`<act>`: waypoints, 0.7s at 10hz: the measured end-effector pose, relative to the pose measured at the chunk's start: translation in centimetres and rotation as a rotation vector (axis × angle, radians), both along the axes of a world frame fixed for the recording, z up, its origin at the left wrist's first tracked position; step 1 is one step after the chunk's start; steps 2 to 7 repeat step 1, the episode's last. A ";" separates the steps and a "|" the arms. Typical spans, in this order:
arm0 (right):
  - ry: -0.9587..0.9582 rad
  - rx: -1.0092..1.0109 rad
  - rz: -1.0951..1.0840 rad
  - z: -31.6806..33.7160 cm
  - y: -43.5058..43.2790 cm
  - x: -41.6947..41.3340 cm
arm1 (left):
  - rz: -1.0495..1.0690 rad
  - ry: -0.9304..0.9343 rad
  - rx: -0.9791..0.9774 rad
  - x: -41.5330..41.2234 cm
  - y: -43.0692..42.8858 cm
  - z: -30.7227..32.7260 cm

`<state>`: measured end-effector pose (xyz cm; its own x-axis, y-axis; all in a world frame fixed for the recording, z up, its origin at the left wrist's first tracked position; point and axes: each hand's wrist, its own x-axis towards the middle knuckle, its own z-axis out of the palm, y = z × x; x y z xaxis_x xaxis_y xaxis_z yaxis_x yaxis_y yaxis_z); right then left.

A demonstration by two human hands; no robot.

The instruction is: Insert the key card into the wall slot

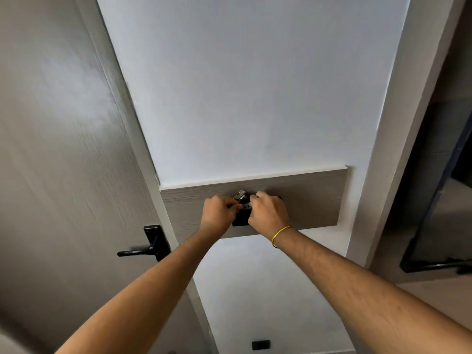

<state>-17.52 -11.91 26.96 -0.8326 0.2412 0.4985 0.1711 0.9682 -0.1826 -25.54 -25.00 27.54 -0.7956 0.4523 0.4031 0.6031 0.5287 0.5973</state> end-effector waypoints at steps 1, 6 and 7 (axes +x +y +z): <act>0.163 -0.051 0.022 0.0 1.8 0.7 | 0.050 0.184 -0.084 -0.8 -1.5 0.4; 0.163 -0.051 0.022 0.0 1.8 0.7 | 0.050 0.184 -0.084 -0.8 -1.5 0.4; 0.163 -0.051 0.022 0.0 1.8 0.7 | 0.050 0.184 -0.084 -0.8 -1.5 0.4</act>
